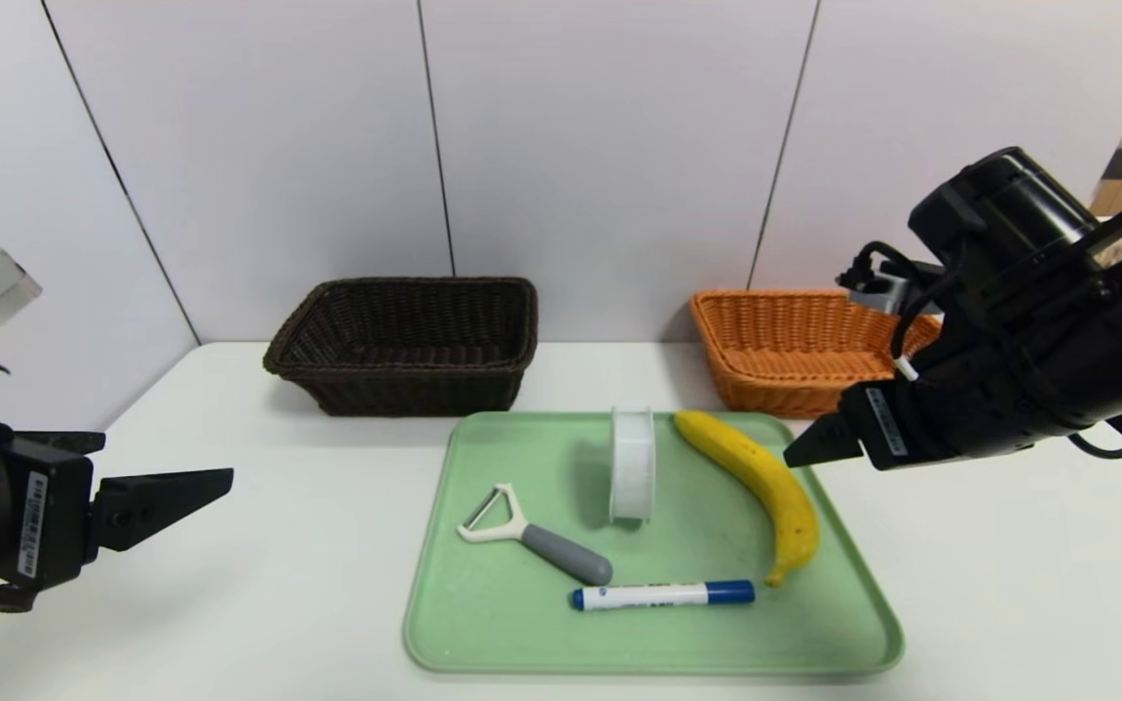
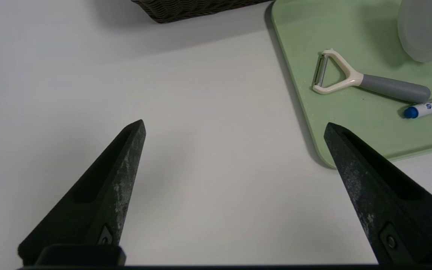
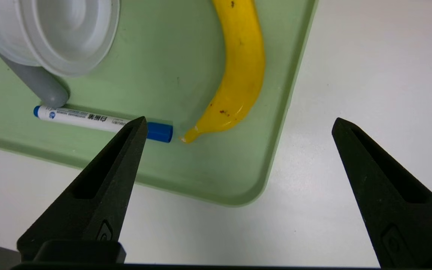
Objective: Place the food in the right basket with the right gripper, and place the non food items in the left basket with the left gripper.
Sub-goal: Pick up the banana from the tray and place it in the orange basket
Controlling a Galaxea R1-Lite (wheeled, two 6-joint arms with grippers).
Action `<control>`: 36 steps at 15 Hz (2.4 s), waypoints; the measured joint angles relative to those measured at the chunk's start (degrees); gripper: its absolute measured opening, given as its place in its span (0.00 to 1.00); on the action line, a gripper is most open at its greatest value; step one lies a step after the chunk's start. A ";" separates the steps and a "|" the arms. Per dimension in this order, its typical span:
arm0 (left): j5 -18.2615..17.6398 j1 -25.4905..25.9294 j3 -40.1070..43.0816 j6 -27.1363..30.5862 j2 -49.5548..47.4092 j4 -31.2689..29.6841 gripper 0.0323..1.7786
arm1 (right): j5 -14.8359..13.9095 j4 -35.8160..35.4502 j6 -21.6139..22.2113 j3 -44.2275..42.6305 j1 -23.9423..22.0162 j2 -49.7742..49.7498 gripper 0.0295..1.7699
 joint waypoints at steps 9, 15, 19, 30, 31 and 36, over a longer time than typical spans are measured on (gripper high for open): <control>-0.02 -0.32 2.19 -0.17 0.17 -1.13 0.95 | -2.01 -17.91 0.72 9.07 1.18 7.52 0.96; -0.05 -0.32 2.36 -0.26 0.46 -3.34 0.95 | -2.01 -18.14 1.79 8.51 1.51 11.50 0.96; -0.02 -0.28 2.36 -0.50 0.41 -3.36 0.95 | -1.96 -21.53 4.96 8.48 1.56 13.37 0.96; -0.02 -0.23 2.30 -0.94 0.22 -3.45 0.95 | -2.82 -22.49 5.46 8.90 1.58 16.26 0.55; -0.02 -0.23 2.30 -1.00 0.20 -3.52 0.95 | -2.80 -22.47 5.46 9.07 1.67 16.24 0.50; -0.02 -0.17 2.30 -3.36 0.13 -3.56 0.95 | -2.69 -21.66 5.90 9.31 2.52 14.25 0.26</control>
